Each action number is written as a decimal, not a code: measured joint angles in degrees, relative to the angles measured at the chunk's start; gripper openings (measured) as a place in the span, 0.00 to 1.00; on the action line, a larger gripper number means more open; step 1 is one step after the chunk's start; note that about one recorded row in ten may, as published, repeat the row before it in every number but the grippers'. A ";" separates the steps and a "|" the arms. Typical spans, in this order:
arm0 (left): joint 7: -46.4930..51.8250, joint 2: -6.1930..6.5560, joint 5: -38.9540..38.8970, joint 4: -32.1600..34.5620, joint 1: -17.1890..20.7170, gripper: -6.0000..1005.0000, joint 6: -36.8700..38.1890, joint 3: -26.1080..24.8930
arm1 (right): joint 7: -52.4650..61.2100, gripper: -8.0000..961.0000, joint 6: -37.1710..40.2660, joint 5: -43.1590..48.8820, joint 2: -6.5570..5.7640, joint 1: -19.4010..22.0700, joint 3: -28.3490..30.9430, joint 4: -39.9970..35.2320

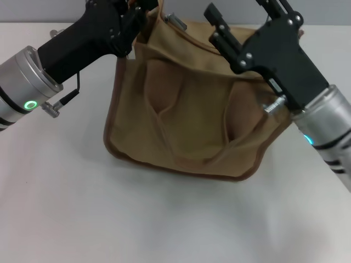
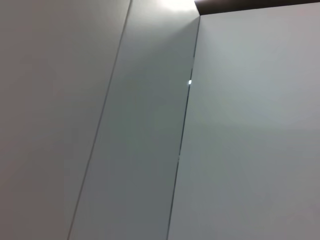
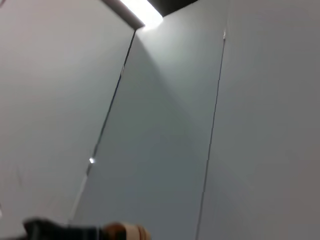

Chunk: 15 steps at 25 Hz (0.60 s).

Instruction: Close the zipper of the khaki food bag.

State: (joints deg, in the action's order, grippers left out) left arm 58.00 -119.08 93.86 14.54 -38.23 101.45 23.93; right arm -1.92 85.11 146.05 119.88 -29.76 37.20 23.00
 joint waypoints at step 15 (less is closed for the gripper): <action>0.79 -0.01 0.01 -0.31 -0.85 0.05 1.72 0.19 | -16.70 0.71 -7.41 0.25 0.01 2.70 -3.19 6.82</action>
State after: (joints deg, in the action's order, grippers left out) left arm 58.79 -119.09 93.88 14.23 -39.07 103.17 24.12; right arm -18.62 77.70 146.30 119.89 -27.05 34.01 29.82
